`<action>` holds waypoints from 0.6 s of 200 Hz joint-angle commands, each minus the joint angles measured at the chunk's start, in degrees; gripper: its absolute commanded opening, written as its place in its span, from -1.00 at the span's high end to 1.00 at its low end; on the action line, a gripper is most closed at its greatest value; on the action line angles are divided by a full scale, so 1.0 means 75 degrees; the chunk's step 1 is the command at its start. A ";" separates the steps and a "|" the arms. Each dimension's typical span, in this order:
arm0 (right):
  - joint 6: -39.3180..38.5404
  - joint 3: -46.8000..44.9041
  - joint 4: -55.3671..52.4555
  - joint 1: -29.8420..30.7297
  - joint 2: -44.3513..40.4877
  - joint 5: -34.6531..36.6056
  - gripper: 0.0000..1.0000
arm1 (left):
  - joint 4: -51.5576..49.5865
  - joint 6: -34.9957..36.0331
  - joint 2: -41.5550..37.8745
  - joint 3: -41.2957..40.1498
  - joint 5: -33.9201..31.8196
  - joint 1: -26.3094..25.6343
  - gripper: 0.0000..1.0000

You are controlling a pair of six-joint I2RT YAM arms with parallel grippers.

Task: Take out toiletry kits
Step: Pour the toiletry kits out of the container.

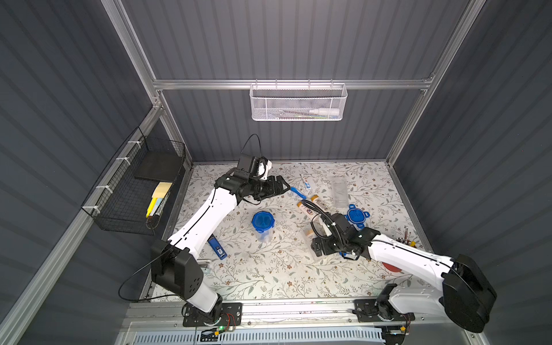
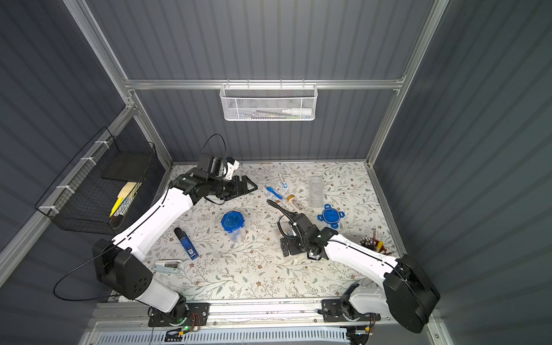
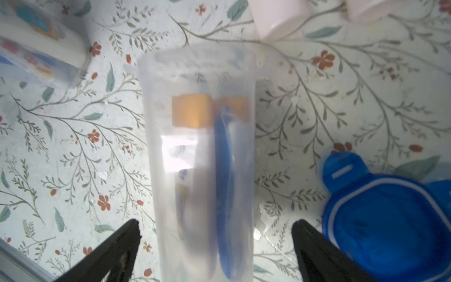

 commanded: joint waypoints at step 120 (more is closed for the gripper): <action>0.0138 0.0313 0.0391 0.0468 0.1567 -0.0060 -0.58 | 0.0276 0.0183 0.0140 -0.0020 0.0231 0.0032 -0.70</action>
